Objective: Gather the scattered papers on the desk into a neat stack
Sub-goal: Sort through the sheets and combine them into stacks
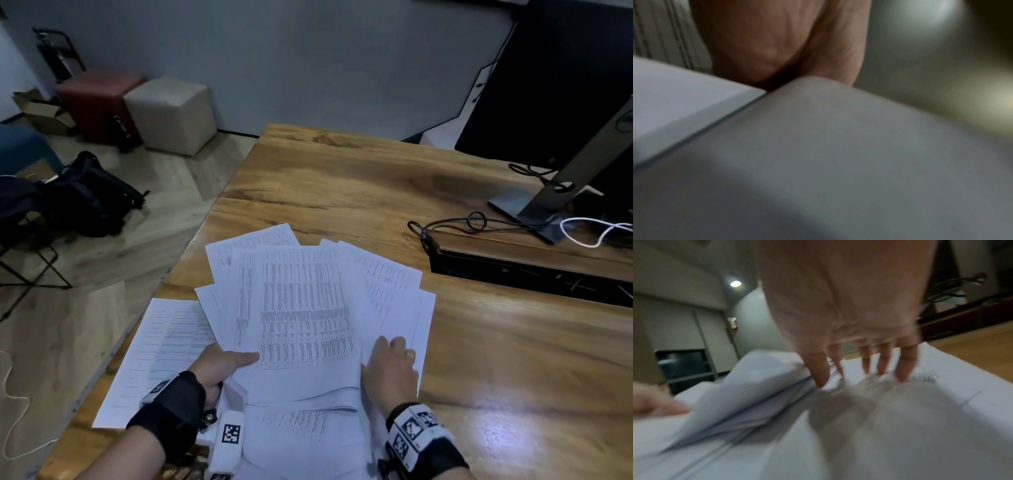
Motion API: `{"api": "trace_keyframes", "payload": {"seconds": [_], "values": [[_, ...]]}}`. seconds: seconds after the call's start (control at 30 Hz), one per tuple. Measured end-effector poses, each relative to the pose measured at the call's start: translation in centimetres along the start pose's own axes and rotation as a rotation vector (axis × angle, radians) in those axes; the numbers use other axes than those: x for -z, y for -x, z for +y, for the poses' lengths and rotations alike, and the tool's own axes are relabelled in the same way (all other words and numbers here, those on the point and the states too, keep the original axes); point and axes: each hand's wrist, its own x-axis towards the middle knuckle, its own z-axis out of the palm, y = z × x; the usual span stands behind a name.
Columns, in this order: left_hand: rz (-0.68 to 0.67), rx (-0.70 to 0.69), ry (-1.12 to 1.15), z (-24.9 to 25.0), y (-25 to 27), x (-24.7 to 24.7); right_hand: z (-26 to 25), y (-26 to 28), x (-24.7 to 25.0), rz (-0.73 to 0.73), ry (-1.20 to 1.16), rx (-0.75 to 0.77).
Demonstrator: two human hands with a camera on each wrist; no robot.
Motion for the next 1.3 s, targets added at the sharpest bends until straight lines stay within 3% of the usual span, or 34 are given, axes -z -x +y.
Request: {"api": "trace_keyframes", "payload": {"seconds": [0.1,0.33,0.5,0.63,0.77,0.97,1.07,1.2,1.3], "values": [[-0.001,-0.007,0.01,-0.1,0.1,0.0,-0.8,0.4,-0.1,0.026,-0.05,-0.169],[0.003,-0.017,0.009,0.0,0.3,-0.1,0.4,-0.2,1.1,-0.035,-0.445,-0.287],[-0.003,-0.029,0.015,0.2,0.7,-0.4,1.7,0.0,2.9,-0.14,-0.641,-0.195],[-0.009,-0.027,0.012,0.2,0.7,-0.3,3.7,-0.2,5.0,-0.05,-0.727,-0.126],[-0.029,-0.031,0.017,0.2,0.7,-0.2,5.3,-0.6,6.8,0.014,-0.642,-0.041],[-0.041,-0.034,0.03,0.2,0.8,-0.2,6.3,-0.6,8.0,0.055,-0.469,-0.066],[-0.039,-0.03,0.031,0.2,0.8,-0.2,6.8,-0.8,8.3,-0.011,-0.452,-0.068],[-0.041,-0.028,0.036,0.3,1.0,-0.3,5.9,-1.6,7.1,-0.086,-0.399,0.072],[-0.034,-0.019,0.045,0.4,1.0,-0.3,5.3,-2.2,5.6,0.048,-0.101,0.158]]}}
